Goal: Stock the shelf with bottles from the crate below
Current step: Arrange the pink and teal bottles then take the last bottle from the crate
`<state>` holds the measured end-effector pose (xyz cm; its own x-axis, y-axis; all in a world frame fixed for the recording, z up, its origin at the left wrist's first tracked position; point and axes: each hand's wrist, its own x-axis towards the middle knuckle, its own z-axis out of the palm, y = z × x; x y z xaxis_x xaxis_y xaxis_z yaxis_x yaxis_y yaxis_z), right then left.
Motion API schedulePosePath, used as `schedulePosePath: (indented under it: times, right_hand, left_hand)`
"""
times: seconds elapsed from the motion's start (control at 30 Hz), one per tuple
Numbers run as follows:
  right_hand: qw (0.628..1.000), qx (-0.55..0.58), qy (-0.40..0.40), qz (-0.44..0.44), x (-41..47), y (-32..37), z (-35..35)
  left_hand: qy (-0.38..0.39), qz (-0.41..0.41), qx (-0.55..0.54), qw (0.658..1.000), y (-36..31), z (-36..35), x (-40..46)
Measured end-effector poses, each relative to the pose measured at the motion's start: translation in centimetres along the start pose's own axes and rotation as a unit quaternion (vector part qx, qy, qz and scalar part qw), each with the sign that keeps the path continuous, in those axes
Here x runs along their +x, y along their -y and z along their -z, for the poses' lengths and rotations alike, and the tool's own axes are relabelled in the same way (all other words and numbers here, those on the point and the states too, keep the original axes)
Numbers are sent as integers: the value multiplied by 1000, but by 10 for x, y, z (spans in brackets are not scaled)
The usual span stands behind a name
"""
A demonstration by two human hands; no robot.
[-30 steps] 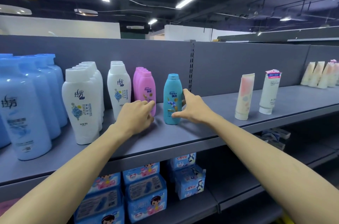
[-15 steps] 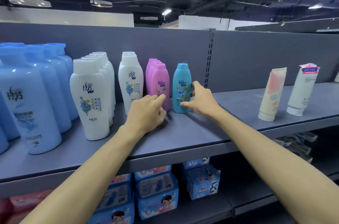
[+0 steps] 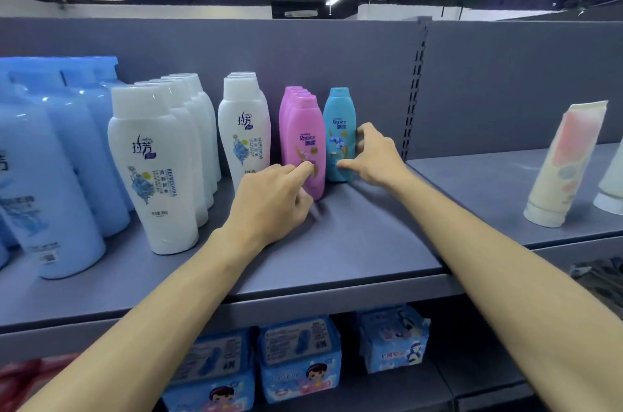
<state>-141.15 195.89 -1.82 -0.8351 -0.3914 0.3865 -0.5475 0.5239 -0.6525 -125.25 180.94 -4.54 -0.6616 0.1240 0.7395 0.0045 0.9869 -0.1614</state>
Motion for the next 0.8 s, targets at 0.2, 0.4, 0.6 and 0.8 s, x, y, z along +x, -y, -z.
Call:
schedulePosePath:
  times: [0.2,0.4,0.6,0.8]
  right_hand:
    - [1000,-15,7,-2,24,-3,-10]
    - [1000,-15,4,0,37,-4,-18]
    - [999,-29,-33,20,32,-10,-25]
    - [999,-26,-33,18,32,-10,-25]
  left_hand:
    - [13,19,-1,1000,0,0,-1]
    - [21,26,-2,999,0,0,0]
    - [16,41,-27,999,-1,2,0]
    - [13,49,-34,998,-3,3,1]
